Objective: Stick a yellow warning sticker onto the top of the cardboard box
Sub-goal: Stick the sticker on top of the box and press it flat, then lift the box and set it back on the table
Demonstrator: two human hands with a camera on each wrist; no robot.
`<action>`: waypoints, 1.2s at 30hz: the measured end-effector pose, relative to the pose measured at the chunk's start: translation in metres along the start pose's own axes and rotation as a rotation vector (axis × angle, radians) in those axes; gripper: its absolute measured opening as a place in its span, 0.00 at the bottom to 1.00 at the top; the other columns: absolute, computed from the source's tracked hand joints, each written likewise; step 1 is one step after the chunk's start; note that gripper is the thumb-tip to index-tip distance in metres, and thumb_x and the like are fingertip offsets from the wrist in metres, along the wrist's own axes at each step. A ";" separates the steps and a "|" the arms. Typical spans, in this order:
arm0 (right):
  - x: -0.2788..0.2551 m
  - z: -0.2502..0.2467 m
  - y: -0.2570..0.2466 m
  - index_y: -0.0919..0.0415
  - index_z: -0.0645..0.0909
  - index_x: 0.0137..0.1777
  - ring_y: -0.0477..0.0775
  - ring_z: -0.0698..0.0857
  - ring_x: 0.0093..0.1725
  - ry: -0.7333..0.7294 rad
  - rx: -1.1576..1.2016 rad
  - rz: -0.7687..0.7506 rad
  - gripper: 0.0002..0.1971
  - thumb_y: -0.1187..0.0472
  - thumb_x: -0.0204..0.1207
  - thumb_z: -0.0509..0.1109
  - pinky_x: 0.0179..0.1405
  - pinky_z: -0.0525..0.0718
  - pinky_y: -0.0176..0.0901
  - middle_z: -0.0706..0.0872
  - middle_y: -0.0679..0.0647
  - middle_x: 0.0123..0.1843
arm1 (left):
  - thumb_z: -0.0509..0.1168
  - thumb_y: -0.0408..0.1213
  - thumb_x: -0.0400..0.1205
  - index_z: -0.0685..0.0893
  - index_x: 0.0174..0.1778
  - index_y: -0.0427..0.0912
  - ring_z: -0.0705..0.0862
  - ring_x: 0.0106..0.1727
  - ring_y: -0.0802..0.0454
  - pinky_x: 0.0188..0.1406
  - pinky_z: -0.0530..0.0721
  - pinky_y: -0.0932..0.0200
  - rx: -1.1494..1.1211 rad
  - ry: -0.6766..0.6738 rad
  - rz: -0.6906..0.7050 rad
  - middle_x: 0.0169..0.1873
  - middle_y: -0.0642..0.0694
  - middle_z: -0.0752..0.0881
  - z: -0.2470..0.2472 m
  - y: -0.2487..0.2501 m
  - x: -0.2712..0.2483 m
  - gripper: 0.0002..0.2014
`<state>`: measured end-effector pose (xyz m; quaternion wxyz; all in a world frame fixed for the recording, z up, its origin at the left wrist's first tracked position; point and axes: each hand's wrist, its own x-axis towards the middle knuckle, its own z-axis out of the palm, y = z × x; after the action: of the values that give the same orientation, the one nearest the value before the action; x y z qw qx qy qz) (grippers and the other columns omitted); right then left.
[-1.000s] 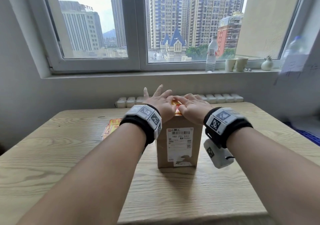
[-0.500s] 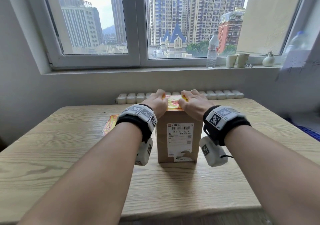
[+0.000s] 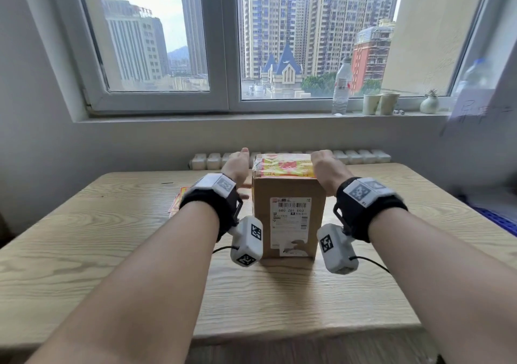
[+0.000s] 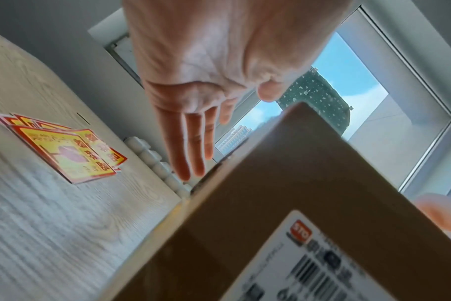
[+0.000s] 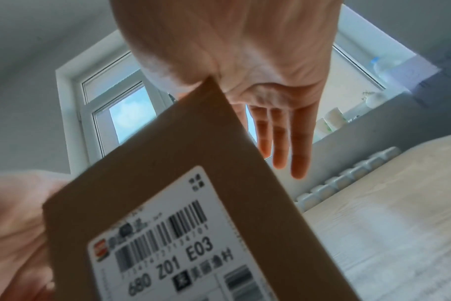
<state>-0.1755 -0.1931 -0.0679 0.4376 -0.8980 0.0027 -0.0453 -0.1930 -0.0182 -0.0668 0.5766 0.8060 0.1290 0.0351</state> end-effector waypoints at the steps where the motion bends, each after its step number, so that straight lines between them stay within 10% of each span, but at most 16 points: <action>1: -0.003 -0.001 0.002 0.63 0.69 0.73 0.67 0.78 0.67 0.012 0.054 0.002 0.28 0.49 0.79 0.46 0.69 0.77 0.62 0.78 0.63 0.70 | 0.46 0.42 0.87 0.67 0.78 0.44 0.81 0.63 0.40 0.44 0.85 0.42 -0.014 0.000 0.007 0.66 0.43 0.77 -0.004 -0.004 -0.003 0.23; 6: -0.022 0.004 0.037 0.60 0.78 0.63 0.64 0.84 0.62 0.139 0.183 0.082 0.25 0.53 0.72 0.49 0.62 0.83 0.65 0.84 0.62 0.64 | 0.53 0.16 0.79 0.63 0.82 0.44 0.79 0.56 0.43 0.63 0.83 0.40 0.125 -0.067 -0.044 0.44 0.46 0.78 -0.010 -0.035 -0.013 0.35; 8: -0.029 0.009 0.051 0.58 0.77 0.68 0.61 0.86 0.59 0.072 0.148 0.109 0.24 0.60 0.71 0.55 0.60 0.86 0.62 0.85 0.60 0.63 | 0.60 0.12 0.74 0.61 0.83 0.44 0.82 0.59 0.42 0.62 0.84 0.42 0.192 -0.138 -0.083 0.51 0.43 0.81 -0.005 -0.043 -0.019 0.41; 11: -0.034 0.014 0.054 0.57 0.78 0.69 0.57 0.89 0.50 -0.001 0.145 0.109 0.25 0.66 0.71 0.61 0.51 0.91 0.57 0.88 0.58 0.58 | 0.69 0.19 0.72 0.67 0.81 0.44 0.85 0.64 0.41 0.58 0.87 0.47 0.229 -0.195 -0.055 0.68 0.38 0.82 0.006 -0.049 -0.021 0.40; 16: -0.028 0.015 0.039 0.55 0.83 0.63 0.59 0.88 0.54 -0.024 0.110 0.066 0.23 0.68 0.70 0.60 0.57 0.88 0.56 0.90 0.56 0.53 | 0.71 0.32 0.75 0.75 0.74 0.42 0.87 0.62 0.43 0.53 0.88 0.50 0.240 -0.172 0.028 0.63 0.39 0.87 0.009 -0.039 -0.016 0.29; 36: 0.148 0.050 0.022 0.61 0.79 0.71 0.56 0.89 0.52 -0.086 0.186 -0.048 0.27 0.71 0.74 0.54 0.55 0.89 0.54 0.89 0.57 0.60 | 0.69 0.31 0.77 0.80 0.68 0.38 0.88 0.59 0.39 0.54 0.87 0.45 0.232 -0.070 0.092 0.61 0.37 0.87 0.013 -0.015 0.141 0.21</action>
<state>-0.0229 -0.1735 -0.1043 0.5174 -0.8545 -0.0417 -0.0174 -0.0569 0.0098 -0.0982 0.4814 0.8731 0.0750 0.0179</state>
